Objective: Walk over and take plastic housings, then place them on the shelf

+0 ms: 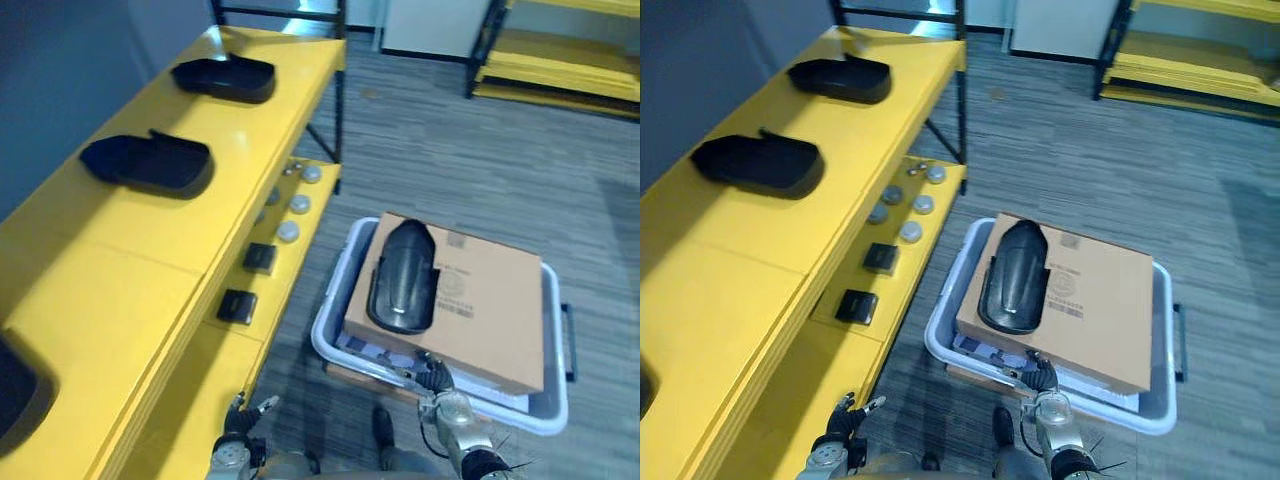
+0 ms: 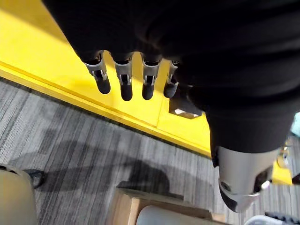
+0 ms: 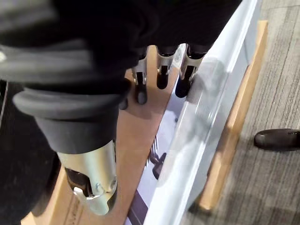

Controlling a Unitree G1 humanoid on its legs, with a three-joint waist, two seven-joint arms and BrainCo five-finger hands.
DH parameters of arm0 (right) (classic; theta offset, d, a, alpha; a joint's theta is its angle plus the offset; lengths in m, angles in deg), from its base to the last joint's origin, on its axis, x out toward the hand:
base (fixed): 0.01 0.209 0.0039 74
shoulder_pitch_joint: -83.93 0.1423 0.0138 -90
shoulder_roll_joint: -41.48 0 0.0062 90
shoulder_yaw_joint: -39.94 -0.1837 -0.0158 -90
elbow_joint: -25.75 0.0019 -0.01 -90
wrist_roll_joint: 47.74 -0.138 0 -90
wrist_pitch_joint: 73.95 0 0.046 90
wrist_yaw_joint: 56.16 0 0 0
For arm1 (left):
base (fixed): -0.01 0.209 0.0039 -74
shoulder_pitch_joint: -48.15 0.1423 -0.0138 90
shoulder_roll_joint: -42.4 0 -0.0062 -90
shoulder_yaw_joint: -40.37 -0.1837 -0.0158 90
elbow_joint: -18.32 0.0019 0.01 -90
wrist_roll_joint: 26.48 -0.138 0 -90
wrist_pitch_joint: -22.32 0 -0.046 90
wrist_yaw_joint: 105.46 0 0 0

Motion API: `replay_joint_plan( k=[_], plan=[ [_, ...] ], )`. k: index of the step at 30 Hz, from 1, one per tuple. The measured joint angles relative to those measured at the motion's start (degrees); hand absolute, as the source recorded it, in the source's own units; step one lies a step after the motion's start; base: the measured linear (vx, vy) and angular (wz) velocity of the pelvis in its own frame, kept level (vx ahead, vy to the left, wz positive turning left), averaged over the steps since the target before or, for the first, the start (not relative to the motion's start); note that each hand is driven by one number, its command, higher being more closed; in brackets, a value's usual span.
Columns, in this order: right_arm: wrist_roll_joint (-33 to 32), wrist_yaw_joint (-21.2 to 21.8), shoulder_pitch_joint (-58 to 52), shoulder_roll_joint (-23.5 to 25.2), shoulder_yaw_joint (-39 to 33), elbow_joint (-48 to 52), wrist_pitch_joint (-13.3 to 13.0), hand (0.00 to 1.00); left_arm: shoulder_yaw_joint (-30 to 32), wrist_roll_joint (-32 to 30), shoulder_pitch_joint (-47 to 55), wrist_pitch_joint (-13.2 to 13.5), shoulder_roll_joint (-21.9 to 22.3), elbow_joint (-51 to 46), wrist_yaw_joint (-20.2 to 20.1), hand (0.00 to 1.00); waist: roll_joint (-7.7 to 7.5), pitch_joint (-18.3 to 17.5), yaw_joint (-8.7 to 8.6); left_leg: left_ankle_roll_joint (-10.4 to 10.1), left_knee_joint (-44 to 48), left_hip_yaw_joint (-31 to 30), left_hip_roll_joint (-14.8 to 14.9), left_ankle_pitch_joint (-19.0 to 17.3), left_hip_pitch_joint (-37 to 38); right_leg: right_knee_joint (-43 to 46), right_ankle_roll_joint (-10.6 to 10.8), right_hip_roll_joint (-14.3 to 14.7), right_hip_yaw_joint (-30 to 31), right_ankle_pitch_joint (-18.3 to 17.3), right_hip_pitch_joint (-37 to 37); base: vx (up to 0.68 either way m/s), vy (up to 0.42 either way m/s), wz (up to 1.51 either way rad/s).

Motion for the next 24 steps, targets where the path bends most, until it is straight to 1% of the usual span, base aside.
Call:
replay_joint_plan(
  k=[4,8,9,12,15,17,20,22,24],
  plan=[
    [-1.2,-0.1,-0.5,0.0,-1.2,0.0,0.1,0.0,0.0,0.0,-1.3,0.0,-0.1,0.0,0.0,0.0,-0.29,-0.2,-0.17,0.2,0.2,-0.9,-0.4,-0.2,0.7,-0.1,0.0,-0.3,-0.8,-0.2,0.5,0.02,0.018,-0.08],
    [-1.5,-0.3,-3.1,0.1,-3.7,-0.9,0.8,0.0,-0.2,-0.1,-1.0,-0.4,-0.1,2.1,0.0,0.0,-0.72,-0.5,-1.41,0.1,0.2,-2.6,-0.3,-0.2,2.0,-0.1,0.1,-1.0,-3.5,-1.7,2.2,0.01,0.029,0.24],
    [-1.5,-0.3,-3.8,0.1,-3.7,-0.6,0.3,0.0,-0.5,-0.1,-0.6,-0.6,-0.1,2.1,0.0,0.0,-0.84,-0.6,-1.41,0.1,0.3,-2.7,-0.3,-0.2,2.0,-0.1,-0.1,-1.2,-3.7,-2.1,2.3,0.02,0.03,0.14],
    [-1.5,-0.3,-4.3,0.1,-4.4,-0.7,0.3,0.0,-0.9,-0.5,-0.5,-1.1,-0.1,2.7,0.0,0.0,-0.92,-1.0,-1.51,0.1,0.3,-3.1,-0.2,-0.2,2.0,-0.1,-0.3,-1.3,-4.7,-2.4,2.5,0.02,0.003,0.13],
    [-1.5,-0.6,-5.6,0.1,-5.0,-1.1,0.5,0.0,-1.2,-0.6,-0.6,-1.1,-0.1,3.9,0.0,0.0,-0.51,-2.1,-1.59,0.0,1.7,-4.1,0.1,-0.2,1.9,-0.1,-0.2,-1.3,-5.4,-2.6,3.4,0.03,-0.001,0.11],
    [-1.5,-0.6,-5.9,0.1,-5.0,-1.1,0.5,0.0,-1.2,-0.6,-0.6,-1.1,-0.1,4.2,0.0,0.0,-0.36,-2.2,-1.74,0.0,2.6,-4.2,0.1,-0.2,1.9,-0.1,-0.2,-1.4,-5.4,-2.8,3.9,0.02,0.002,0.01],
    [-1.5,-0.7,-6.5,0.1,-5.0,-1.2,0.5,0.0,-2.3,-0.6,-0.4,-1.1,-0.1,4.2,0.0,0.0,0.17,-3.1,-2.86,0.0,3.9,-5.0,0.1,-0.2,1.7,-0.1,-0.1,-1.5,-5.7,-3.1,4.5,0.03,0.012,0.05],
    [-1.5,-1.2,-6.7,0.0,-5.0,-1.2,0.4,0.0,-2.6,-0.7,-0.6,-1.1,-0.1,4.2,-0.1,0.0,0.41,-3.2,-3.03,-0.1,4.6,-5.1,0.0,-0.2,1.6,-0.1,-0.1,-1.6,-5.6,-3.1,5.0,0.0,0.0,0.0],
    [-1.5,-1.2,-6.8,0.0,-5.0,-1.3,0.4,0.0,-3.0,-1.0,-0.8,-1.1,-0.1,4.2,-0.1,0.0,0.32,-3.3,-3.03,-0.1,4.7,-5.2,0.0,-0.2,1.7,-0.1,-0.1,-1.6,-5.6,-3.1,5.2,0.0,0.0,0.0]
  ],
)
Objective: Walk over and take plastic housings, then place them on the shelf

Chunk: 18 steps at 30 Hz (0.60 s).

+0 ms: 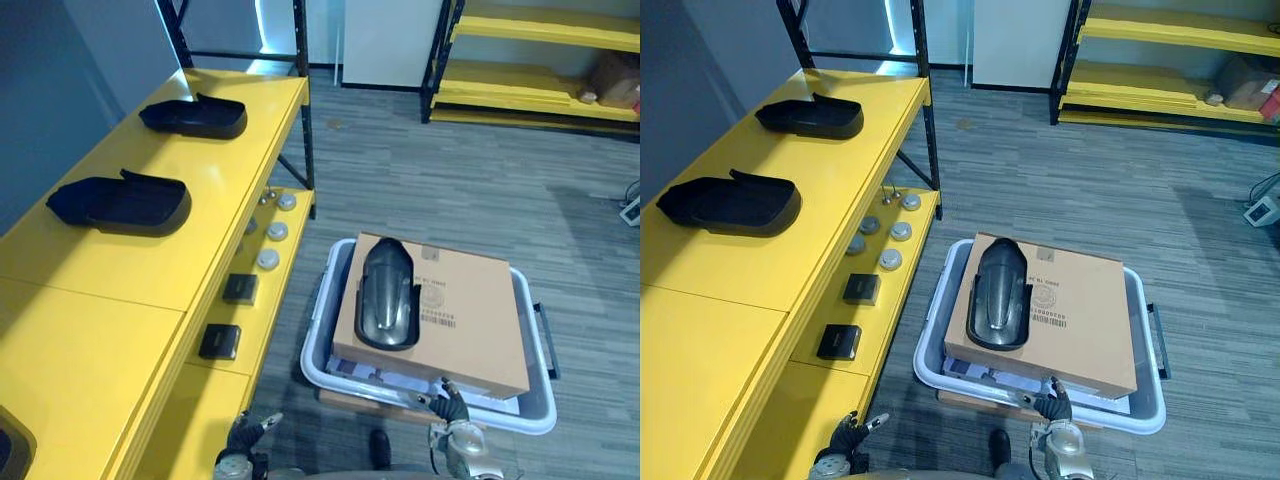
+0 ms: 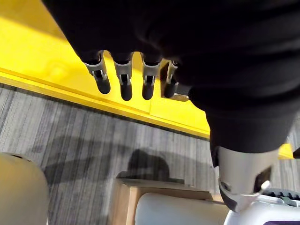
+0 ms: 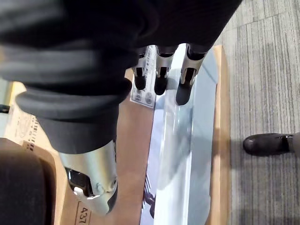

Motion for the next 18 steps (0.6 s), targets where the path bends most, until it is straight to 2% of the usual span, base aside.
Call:
replay_joint_plan(
  k=[4,8,18],
  plan=[
    [0.0,0.0,0.2,0.0,0.0,-1.5,-0.3,0.0,-0.2,-0.2,0.0,0.0,0.0,0.1,0.0,0.0,-0.38,-0.3,-0.04,0.0,-0.2,-0.2,0.0,0.0,0.4,0.0,0.0,0.0,-0.1,0.1,0.5,0.0,0.005,0.01],
    [0.0,0.0,0.2,0.1,0.0,-2.1,-0.2,0.0,-0.1,-0.2,0.1,0.0,0.0,2.4,0.0,0.0,-0.64,-0.9,-0.04,-1.4,-1.1,-0.5,0.2,-0.7,1.4,0.0,0.2,0.3,-0.3,0.4,1.0,-0.01,0.013,0.03],
    [0.0,-0.2,0.6,0.4,-0.1,-1.5,0.1,0.0,-0.3,-0.7,0.3,0.0,-0.5,2.3,-1.1,0.0,-1.31,-0.9,-0.04,-2.5,-6.2,-0.9,0.5,-1.3,3.4,0.0,-0.3,0.7,-0.9,0.6,-0.2,-0.04,0.012,-0.01]
  ],
)
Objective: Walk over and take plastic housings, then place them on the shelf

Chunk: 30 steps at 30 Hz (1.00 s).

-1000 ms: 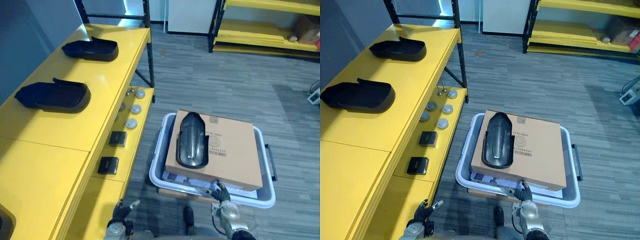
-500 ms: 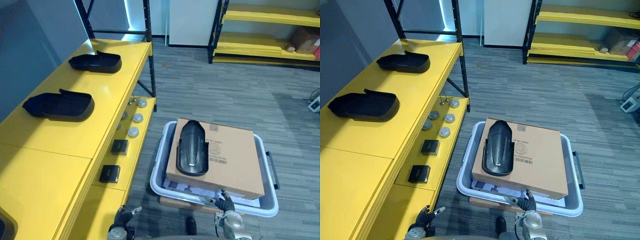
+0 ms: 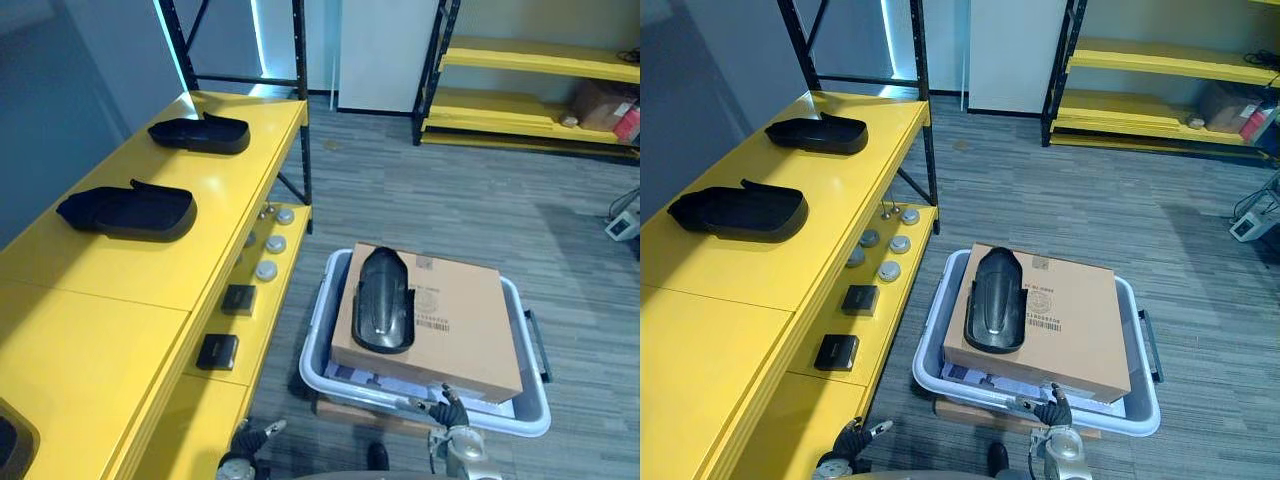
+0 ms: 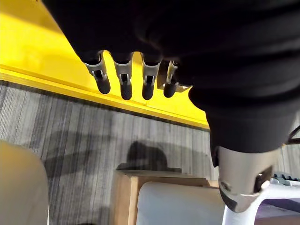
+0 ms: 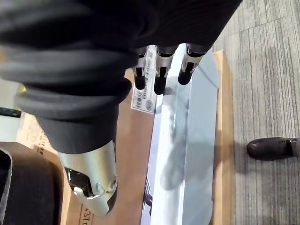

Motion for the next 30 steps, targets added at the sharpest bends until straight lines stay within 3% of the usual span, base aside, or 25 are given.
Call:
replay_joint_plan(
  k=[3,10,17,18,19,20,21,22,23,25,30],
  plan=[
    [0.0,-1.0,-1.5,0.7,-0.8,6.8,2.0,0.0,0.0,0.0,0.1,0.0,-0.1,-0.1,0.0,0.0,0.18,0.0,0.02,0.0,-0.5,1.2,0.5,0.0,-0.1,0.0,-0.1,0.6,0.0,-0.1,-1.1,-0.01,-0.017,-0.24],
    [2.3,-6.4,-6.4,1.0,-10.9,32.5,1.9,0.0,0.0,0.0,2.8,0.1,-0.1,-3.0,0.0,0.0,0.64,0.0,-1.58,0.0,1.9,3.1,1.2,0.1,-0.3,0.0,-0.8,1.6,1.5,-0.3,-1.8,0.05,-0.014,-0.33],
    [5.7,-8.6,-5.8,-0.6,-11.2,46.0,1.7,0.0,-0.2,0.0,4.0,0.2,-0.1,-5.0,-0.1,0.0,0.9,-0.2,-2.03,0.0,7.4,3.8,0.8,0.1,-2.2,0.0,-1.0,1.5,3.0,-0.4,-1.6,0.08,0.041,-0.22],
    [6.1,-8.6,-5.6,-0.7,-10.7,47.0,1.7,0.0,-0.2,0.0,4.0,0.2,-0.1,-5.1,-0.2,0.0,0.91,-0.2,-1.9,0.0,8.7,3.8,0.6,0.2,-2.7,0.0,-1.0,1.4,3.4,-0.2,-1.5,0.11,0.096,-0.27],
    [7.2,-8.5,-4.4,-0.5,-8.3,48.1,1.6,0.0,-0.1,0.0,3.9,0.4,-0.2,-5.1,-0.2,0.0,-0.44,0.2,-1.31,-0.2,14.1,2.4,-0.1,0.1,-6.3,0.4,-1.2,-0.4,4.8,0.1,-1.4,0.11,0.101,-0.21],
    [7.5,-8.5,-3.7,-0.4,-7.7,48.1,1.5,0.0,-0.2,0.0,3.8,0.7,-0.2,-5.2,-0.2,0.0,-1.19,0.3,-1.19,0.7,14.0,1.8,-0.7,-1.1,-7.1,0.4,-1.0,-1.2,5.1,0.3,-1.4,0.08,0.107,-0.08],
    [7.9,-8.5,-2.6,-0.5,-6.7,48.1,1.6,0.0,-0.3,0.0,3.8,1.2,-0.2,-5.2,-0.4,0.0,-0.91,0.0,-1.07,1.5,9.8,0.5,-0.8,-2.6,-7.6,0.4,-0.8,-2.1,4.8,0.4,-1.4,-0.01,0.056,0.03],
    [9.0,-8.4,-1.0,-1.2,-6.0,48.2,1.5,0.0,-1.3,0.0,4.0,1.4,0.0,-5.9,-0.8,0.0,-0.51,0.1,-1.05,0.0,1.6,-0.7,0.4,2.4,-7.8,0.3,-0.3,-1.6,4.0,0.6,-1.9,-0.03,0.073,-0.03],
    [9.6,-8.1,0.0,-1.5,-5.0,47.7,1.6,0.0,-1.5,0.3,3.7,1.5,0.1,-5.9,-1.1,0.0,-0.55,0.3,-0.24,1.5,1.1,-0.4,0.4,2.5,-8.0,0.1,0.6,-1.5,4.1,0.5,-1.9,-0.04,0.062,-0.07],
    [10.6,-7.4,2.9,-1.5,-1.4,46.8,1.7,0.0,-1.7,0.3,3.9,1.8,-0.5,-6.6,-1.2,0.0,-1.46,0.4,0.32,2.4,-0.7,-1.0,-1.2,3.5,-7.8,0.1,1.6,-3.5,2.2,0.1,-2.0,-0.04,0.102,0.16],
    [13.9,-7.6,10.9,-1.8,0.1,36.1,2.9,0.0,-1.8,0.7,3.7,1.9,-1.3,-7.9,-1.0,0.0,-3.0,0.4,2.37,3.3,-1.8,-2.8,-2.9,4.5,-9.4,0.1,2.5,-5.2,-0.3,0.0,-3.5,0.02,0.073,0.23]
  ],
)
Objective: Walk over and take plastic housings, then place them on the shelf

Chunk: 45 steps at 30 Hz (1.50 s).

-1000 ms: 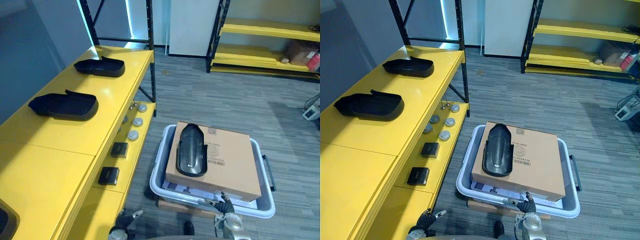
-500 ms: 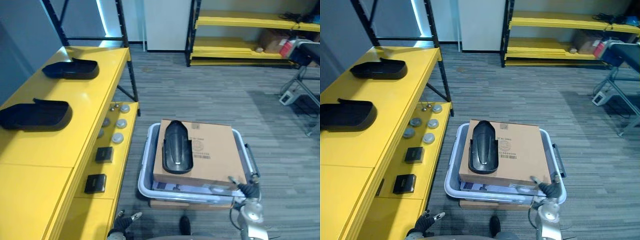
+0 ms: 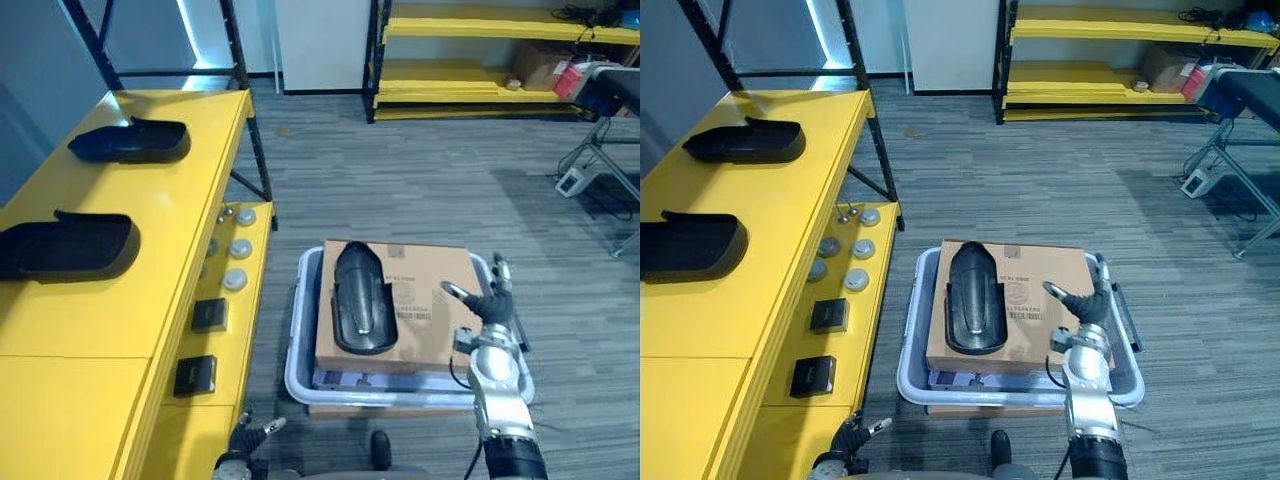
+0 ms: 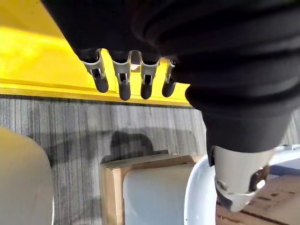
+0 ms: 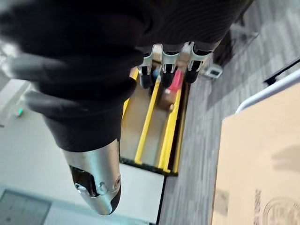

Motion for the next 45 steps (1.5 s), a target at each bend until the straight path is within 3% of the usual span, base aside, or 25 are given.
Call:
replay_joint_plan(
  k=[1,5,12,17,20,21,22,23,24,26,29,34,41,42,45],
  plan=[
    [0.7,-0.1,2.5,-0.2,0.0,-3.7,1.1,0.0,-0.1,0.0,-0.2,0.0,0.2,-0.2,0.1,0.0,0.32,0.2,0.87,0.0,0.1,-0.3,-0.2,0.0,-0.2,0.0,0.2,-0.1,-0.5,0.2,-0.4,0.12,0.03,0.15],
    [5.7,-2.0,7.9,-0.9,-0.2,-12.6,5.2,0.0,-0.3,0.5,-0.5,-0.1,1.2,-0.8,1.2,0.0,2.08,1.3,1.03,0.0,0.0,-2.9,-0.4,0.0,-1.1,0.3,0.2,-0.6,-4.3,0.2,-0.3,0.1,0.013,0.29],
    [9.3,-6.4,12.5,-1.2,-3.6,-18.4,9.7,0.0,-0.5,1.0,-0.5,-0.1,1.4,-1.2,2.4,0.0,2.44,2.6,0.84,0.0,0.4,-3.7,-1.7,0.0,-1.4,0.3,0.8,-1.8,-6.1,0.8,0.2,0.07,0.031,0.1],
    [9.8,-7.2,17.1,-2.1,-5.2,-26.0,12.0,0.0,-2.2,2.3,-1.9,-0.1,1.2,-1.3,3.1,0.0,2.25,4.4,1.13,0.0,2.0,-4.2,-3.5,0.0,-3.4,0.3,1.1,-3.5,-6.3,1.5,-0.8,0.04,0.055,0.08],
    [9.9,-7.2,18.0,-2.0,-5.0,-28.3,12.4,0.0,-2.4,2.3,-2.1,-0.1,1.2,-1.3,3.6,0.0,2.43,4.6,1.12,-0.2,6.7,-4.1,-4.9,0.1,-5.9,0.3,-0.1,-4.4,-6.5,2.7,-0.9,0.05,0.089,0.09],
    [10.0,-7.1,18.7,-1.5,-5.3,-28.5,12.5,0.0,-2.4,2.3,-2.6,-0.1,0.4,-1.3,3.7,0.0,0.43,5.9,1.0,-1.5,13.2,-4.5,-5.9,-0.3,-10.4,0.3,-0.5,-7.7,-7.0,3.0,-0.7,0.01,0.121,0.28],
    [10.4,-7.2,19.5,-1.3,-5.4,-29.4,12.7,0.0,-2.4,2.4,-3.1,0.2,-0.6,-1.5,3.7,0.0,-0.81,6.7,0.82,0.8,15.0,-4.4,-7.1,-2.3,-12.3,0.4,-0.4,-9.4,-6.6,2.9,-0.7,-0.09,0.158,0.32],
    [11.5,-7.2,21.7,-2.6,-6.8,-31.3,13.2,0.0,-2.6,3.0,-3.7,0.5,-0.1,-1.2,3.9,0.0,0.59,7.2,0.73,2.0,-3.5,-2.2,-3.7,8.9,-8.9,0.3,0.0,-9.0,-7.2,2.7,-0.4,-0.08,0.139,0.17],
    [11.6,-7.0,21.7,-2.8,-6.8,-31.9,13.1,0.0,-2.9,3.3,-4.2,-0.1,0.1,-1.2,4.0,0.0,0.32,7.4,0.95,1.6,-4.7,-2.4,-3.8,10.6,-8.7,0.3,0.6,-9.3,-7.2,2.2,-0.5,-0.08,0.166,0.14],
    [11.8,-5.9,22.3,-2.3,-6.9,-32.9,13.2,0.0,-5.7,3.0,-4.3,0.3,-0.6,-1.4,5.0,0.0,0.59,7.8,1.32,1.3,-4.6,-2.9,-3.4,10.9,-9.3,1.8,1.5,-7.5,-7.8,1.5,-0.6,-0.01,0.078,0.11],
    [12.8,-5.8,23.9,-1.4,-7.2,-36.2,13.1,0.0,-6.8,3.0,-5.0,0.3,-0.9,-1.8,4.9,0.0,0.39,7.9,2.53,1.2,-4.5,-3.0,-3.4,10.8,-8.4,2.4,1.8,-7.0,-8.1,1.3,-0.3,0.0,-0.006,-0.01],
    [13.7,-4.8,24.2,-1.4,-6.2,-38.4,12.9,0.0,-6.9,3.1,-5.0,0.2,-1.1,-1.1,4.7,0.0,0.41,7.9,2.41,1.2,-5.1,-2.9,-2.6,10.8,-7.7,3.1,1.9,-6.1,-7.8,1.1,-0.2,-0.05,-0.044,-0.1],
    [13.7,-4.7,22.7,-1.3,-4.0,-39.1,12.9,0.0,-6.9,3.4,-5.0,0.3,-1.8,0.2,4.7,0.0,0.21,8.0,2.33,0.3,-9.3,-2.6,-2.5,12.2,-5.0,4.2,0.0,-5.7,-7.8,-0.7,-0.2,-0.09,-0.044,-0.08],
    [13.8,-4.6,22.6,-1.3,-4.0,-39.1,12.9,1.0,-6.9,3.4,-5.0,0.3,-1.8,0.3,4.6,0.0,0.11,7.9,2.34,0.3,-10.0,-2.5,-2.5,12.6,-4.7,4.2,0.3,-5.7,-7.8,-1.3,-0.3,-0.06,-0.064,-0.02],
    [14.9,-4.6,22.5,-1.3,-4.0,-39.1,12.6,1.0,-6.9,3.5,-5.2,0.3,-2.0,0.6,4.6,0.0,-0.16,7.9,2.35,-0.5,-12.2,-2.6,-2.7,14.0,-3.5,5.0,1.3,-5.6,-7.9,-3.8,-0.3,-0.05,-0.086,0.02]
  ],
)
